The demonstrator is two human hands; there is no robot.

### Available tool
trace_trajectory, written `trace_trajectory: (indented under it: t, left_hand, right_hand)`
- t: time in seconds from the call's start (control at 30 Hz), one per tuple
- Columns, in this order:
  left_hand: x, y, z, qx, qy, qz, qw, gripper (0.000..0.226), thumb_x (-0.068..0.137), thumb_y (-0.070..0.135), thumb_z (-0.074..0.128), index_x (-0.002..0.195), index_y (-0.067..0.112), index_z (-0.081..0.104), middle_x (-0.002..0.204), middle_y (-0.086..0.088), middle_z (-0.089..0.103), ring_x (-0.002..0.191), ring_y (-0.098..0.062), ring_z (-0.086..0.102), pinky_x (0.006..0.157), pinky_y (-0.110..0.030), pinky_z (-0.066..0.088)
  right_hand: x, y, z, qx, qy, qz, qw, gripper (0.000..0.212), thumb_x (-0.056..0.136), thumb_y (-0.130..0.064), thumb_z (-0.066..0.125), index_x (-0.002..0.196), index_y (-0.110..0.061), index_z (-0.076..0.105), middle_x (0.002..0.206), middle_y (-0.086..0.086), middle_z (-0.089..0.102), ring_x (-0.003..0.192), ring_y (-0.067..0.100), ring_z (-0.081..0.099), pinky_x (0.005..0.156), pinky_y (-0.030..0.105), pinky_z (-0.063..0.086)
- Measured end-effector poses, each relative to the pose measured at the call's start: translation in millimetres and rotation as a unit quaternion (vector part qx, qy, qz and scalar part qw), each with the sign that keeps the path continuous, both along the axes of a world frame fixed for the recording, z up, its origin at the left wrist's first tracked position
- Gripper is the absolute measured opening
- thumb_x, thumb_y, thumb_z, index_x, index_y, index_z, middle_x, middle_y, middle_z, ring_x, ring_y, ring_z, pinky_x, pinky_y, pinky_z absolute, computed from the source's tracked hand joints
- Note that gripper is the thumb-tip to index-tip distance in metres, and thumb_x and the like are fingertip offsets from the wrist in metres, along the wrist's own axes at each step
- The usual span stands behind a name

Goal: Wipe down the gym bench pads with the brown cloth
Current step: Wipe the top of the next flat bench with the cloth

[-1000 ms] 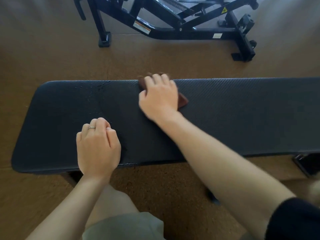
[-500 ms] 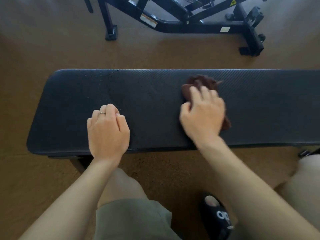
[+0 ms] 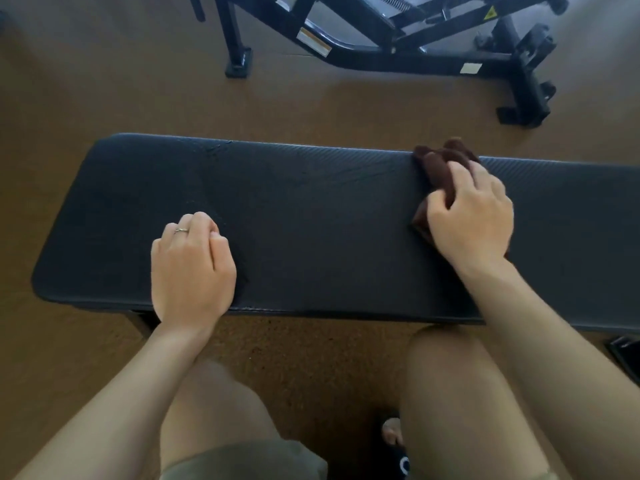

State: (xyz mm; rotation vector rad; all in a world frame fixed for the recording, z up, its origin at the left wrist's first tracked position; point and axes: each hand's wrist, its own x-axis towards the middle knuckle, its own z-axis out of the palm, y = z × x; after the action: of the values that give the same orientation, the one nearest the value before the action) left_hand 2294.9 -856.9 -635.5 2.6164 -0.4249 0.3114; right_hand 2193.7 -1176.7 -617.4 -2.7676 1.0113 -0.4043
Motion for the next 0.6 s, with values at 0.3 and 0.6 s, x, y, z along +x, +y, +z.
trace_trajectory:
  t: [0.3,0.6]
  left_hand:
    - [0,-1,3,-0.001,-0.009,-0.006,1.000,0.020,0.095,0.014,0.032,0.080,0.012,0.046,0.078,-0.003,0.050,0.074,-0.030,0.046,0.073,-0.047,0.039]
    - [-3,-4,5,-0.005,0.012,0.018,1.000,0.020,0.093,0.014,0.033,0.078,0.011,0.047,0.077,-0.004,0.050,0.074,-0.029,0.045,0.074,-0.046,0.040]
  right_hand:
    - [120,168,2,0.016,-0.001,0.289,0.957,0.049,0.092,-0.038,0.047,0.134,-0.020,0.064,0.152,0.009,0.055,0.135,0.033,0.048,0.112,0.044,0.031]
    - [68,38,-6,0.020,-0.034,0.261,0.965,0.050,0.093,-0.033,0.048,0.139,-0.020,0.062,0.152,0.008,0.055,0.137,0.031,0.051,0.111,0.047,0.042]
